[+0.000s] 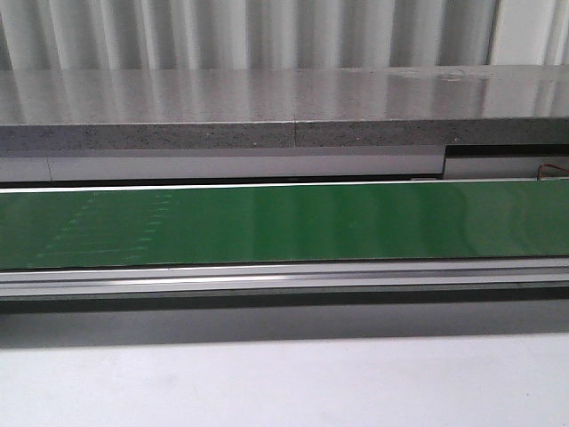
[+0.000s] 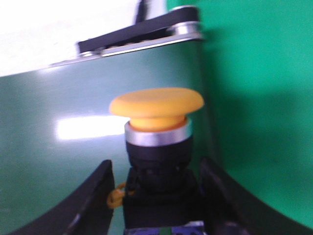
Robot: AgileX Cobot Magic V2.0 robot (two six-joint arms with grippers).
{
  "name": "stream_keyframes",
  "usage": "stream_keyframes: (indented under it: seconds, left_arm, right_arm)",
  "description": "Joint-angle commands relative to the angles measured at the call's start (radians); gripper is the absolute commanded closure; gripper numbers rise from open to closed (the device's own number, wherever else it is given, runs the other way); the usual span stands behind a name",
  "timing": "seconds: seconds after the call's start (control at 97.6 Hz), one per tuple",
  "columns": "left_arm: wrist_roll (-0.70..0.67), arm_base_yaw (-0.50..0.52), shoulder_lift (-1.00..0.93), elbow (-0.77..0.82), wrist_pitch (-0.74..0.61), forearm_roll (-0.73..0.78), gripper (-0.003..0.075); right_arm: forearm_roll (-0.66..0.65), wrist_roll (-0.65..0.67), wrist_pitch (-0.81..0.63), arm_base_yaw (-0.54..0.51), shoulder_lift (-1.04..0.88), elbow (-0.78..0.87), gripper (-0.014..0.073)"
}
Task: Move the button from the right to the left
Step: 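Lift the button with the right gripper and set it on the conveyor's near end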
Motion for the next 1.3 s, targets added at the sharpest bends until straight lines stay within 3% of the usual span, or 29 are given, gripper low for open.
stream_keyframes:
  seconds: [0.0, 0.615, 0.994, 1.291]
  left_arm:
    - [-0.007, 0.002, -0.034, 0.025, -0.078, -0.007, 0.074]
    - [-0.007, 0.002, -0.034, 0.025, -0.078, -0.007, 0.074]
    - [-0.007, 0.002, -0.034, 0.025, -0.078, -0.007, 0.074]
    - [-0.007, 0.002, -0.034, 0.025, -0.078, -0.007, 0.074]
  right_arm:
    - [0.014, -0.001, -0.018, 0.028, -0.038, -0.025, 0.039]
    - [0.011, 0.015, -0.001, 0.048, 0.089, -0.025, 0.038]
    - [0.013, 0.015, 0.012, 0.051, 0.087, -0.026, 0.0006]
    - [0.017, -0.011, -0.027, 0.091, -0.033, -0.026, -0.0028]
